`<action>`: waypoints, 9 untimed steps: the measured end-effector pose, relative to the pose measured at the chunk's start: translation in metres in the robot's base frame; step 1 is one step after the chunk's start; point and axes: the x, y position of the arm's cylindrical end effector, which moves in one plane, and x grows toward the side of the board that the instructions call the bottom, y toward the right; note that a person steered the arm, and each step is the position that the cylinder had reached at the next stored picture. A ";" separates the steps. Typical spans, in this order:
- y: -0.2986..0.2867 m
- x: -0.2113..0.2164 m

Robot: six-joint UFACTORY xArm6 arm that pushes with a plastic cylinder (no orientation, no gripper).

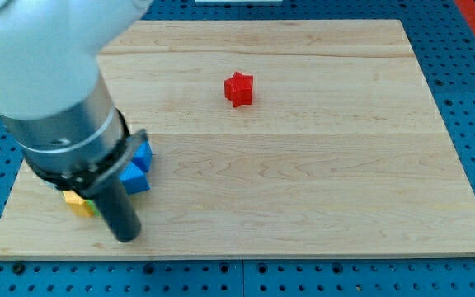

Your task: Drag the red star into the top side of the red circle

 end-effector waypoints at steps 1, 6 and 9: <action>0.064 0.001; 0.171 -0.234; 0.006 -0.219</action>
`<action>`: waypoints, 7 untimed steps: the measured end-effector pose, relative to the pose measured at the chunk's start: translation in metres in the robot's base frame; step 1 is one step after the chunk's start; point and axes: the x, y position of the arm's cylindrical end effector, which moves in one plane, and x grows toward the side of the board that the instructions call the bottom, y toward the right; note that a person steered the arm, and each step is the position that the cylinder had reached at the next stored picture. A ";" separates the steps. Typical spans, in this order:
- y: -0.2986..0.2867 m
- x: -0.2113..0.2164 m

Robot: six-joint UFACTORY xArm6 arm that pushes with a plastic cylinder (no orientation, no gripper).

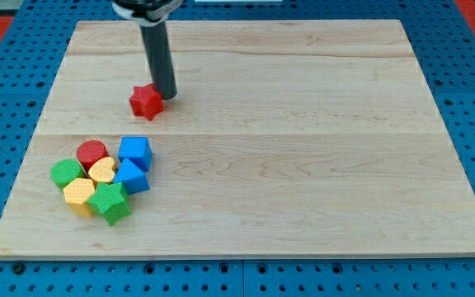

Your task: Drag the red star into the top side of the red circle

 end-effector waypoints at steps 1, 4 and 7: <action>-0.027 0.001; -0.140 0.004; -0.133 0.029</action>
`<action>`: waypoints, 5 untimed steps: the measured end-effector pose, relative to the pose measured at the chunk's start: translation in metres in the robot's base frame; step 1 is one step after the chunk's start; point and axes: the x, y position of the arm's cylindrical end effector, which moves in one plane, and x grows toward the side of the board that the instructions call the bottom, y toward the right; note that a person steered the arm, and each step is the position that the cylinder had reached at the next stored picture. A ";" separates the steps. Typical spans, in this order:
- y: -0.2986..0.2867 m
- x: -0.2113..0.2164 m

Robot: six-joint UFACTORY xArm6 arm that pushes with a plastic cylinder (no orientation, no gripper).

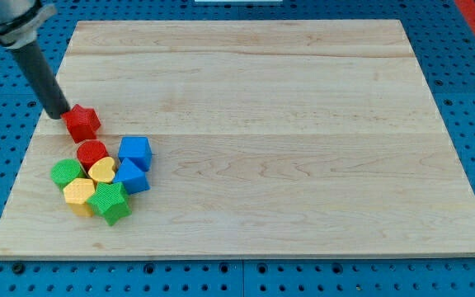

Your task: Drag the red star into the top side of the red circle

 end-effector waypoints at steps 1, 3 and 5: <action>0.022 0.009; 0.035 0.032; 0.027 0.028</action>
